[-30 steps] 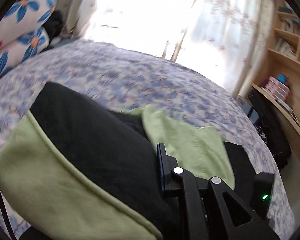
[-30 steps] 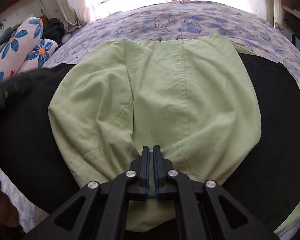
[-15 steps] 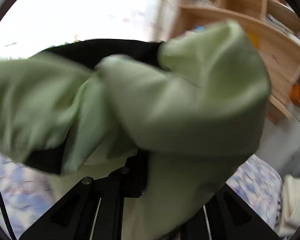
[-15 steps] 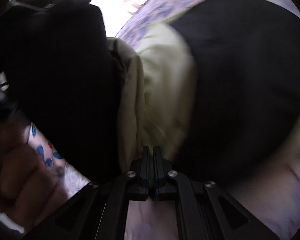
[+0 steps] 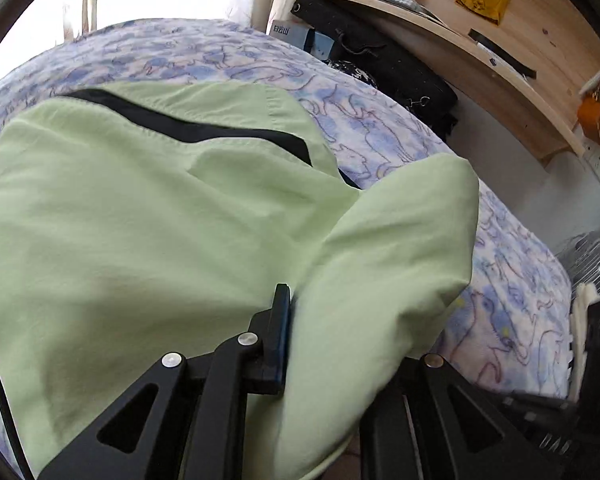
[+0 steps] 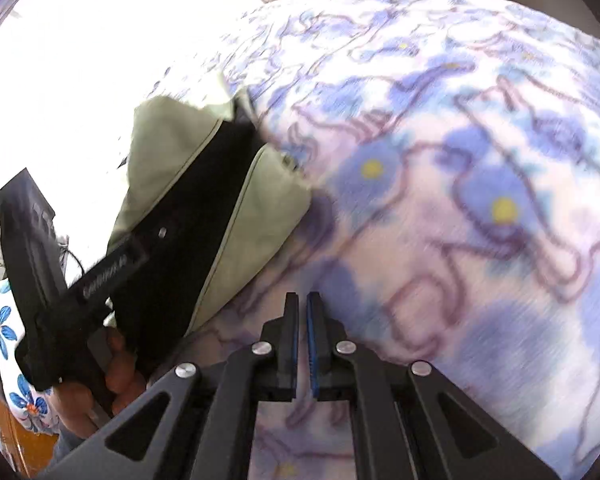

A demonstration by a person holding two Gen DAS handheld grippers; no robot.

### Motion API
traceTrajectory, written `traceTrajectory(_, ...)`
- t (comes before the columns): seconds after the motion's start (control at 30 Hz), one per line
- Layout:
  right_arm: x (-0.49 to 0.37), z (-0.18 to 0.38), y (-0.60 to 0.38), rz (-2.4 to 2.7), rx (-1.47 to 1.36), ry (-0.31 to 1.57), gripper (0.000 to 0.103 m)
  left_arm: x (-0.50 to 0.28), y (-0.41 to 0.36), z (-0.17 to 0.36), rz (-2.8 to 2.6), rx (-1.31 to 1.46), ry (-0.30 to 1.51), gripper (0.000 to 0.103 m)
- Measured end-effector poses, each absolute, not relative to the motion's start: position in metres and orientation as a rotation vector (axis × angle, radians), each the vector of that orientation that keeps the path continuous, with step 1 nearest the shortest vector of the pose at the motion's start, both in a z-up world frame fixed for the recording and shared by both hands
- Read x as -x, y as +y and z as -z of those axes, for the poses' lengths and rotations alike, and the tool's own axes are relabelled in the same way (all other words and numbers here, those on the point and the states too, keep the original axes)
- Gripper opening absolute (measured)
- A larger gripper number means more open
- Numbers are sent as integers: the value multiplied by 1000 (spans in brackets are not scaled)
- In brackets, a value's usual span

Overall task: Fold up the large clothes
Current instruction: 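Lay the flipped green bundle down and open both grippers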

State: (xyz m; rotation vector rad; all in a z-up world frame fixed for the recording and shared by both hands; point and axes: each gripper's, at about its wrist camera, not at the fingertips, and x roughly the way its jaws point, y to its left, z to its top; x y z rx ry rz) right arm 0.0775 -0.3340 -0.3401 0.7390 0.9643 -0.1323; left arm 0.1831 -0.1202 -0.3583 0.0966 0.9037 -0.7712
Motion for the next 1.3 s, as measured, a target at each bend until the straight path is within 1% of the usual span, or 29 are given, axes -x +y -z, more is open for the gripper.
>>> traceTrajectory(0.03, -80, 337, -335, 135, -731, 960, 5, -180, -121, 358, 766, -114, 897, 10)
traceTrajectory(0.1, -87, 328, -338, 137, -707, 948, 13, -182, -121, 361, 752, -131, 897, 17)
traceTrajectory(0.17, -93, 315, -343, 135, -681, 914, 26, -176, -121, 358, 760, -140, 909, 34)
traceTrajectory(0.2, -96, 307, -345, 133, -669, 898, 27, -174, -121, 353, 763, -139, 914, 39)
traceTrajectory(0.23, -98, 301, -347, 132, -662, 891, 27, -168, -117, 349, 769, -130, 926, 49)
traceTrajectory(0.27, -99, 293, -350, 127, -655, 882, 28, -165, -114, 345, 768, -122, 934, 55)
traceTrajectory(0.33, -99, 278, -352, 114, -636, 877, 28, -156, -102, 334, 766, -84, 974, 59)
traceTrajectory(0.5, -119, 247, -349, 61, -538, 886, 28, -150, -57, 304, 705, 25, 1026, 62)
traceTrajectory(0.57, -131, 235, -340, 30, -476, 895, 28, -156, -33, 294, 625, 59, 1021, 69)
traceTrajectory(0.7, -158, 239, -331, -15, -415, 968, 28, -181, 1, 306, 454, 92, 1063, 70)
traceTrajectory(0.83, -186, 273, -323, -42, -379, 1094, 29, -202, 22, 330, 338, 101, 1097, 70)
traceTrajectory(0.93, -197, 298, -322, -36, -390, 1158, 28, -210, 33, 343, 364, 196, 1115, 71)
traceTrajectory(1.0, -198, 303, -322, -49, -402, 1154, 14, -212, 36, 346, 375, 229, 1118, 70)
traceTrajectory(1.03, -198, 303, -321, -62, -395, 1148, 9, -212, 36, 347, 380, 232, 1117, 68)
traceTrajectory(1.07, -197, 301, -321, -67, -385, 1141, 7, -212, 35, 347, 392, 235, 1117, 66)
traceTrajectory(1.23, -171, 263, -341, -74, -456, 997, 6, -206, 31, 342, 422, 222, 1100, 65)
traceTrajectory(1.3, -160, 267, -342, -53, -443, 1001, 6, -203, 30, 345, 428, 208, 1103, 65)
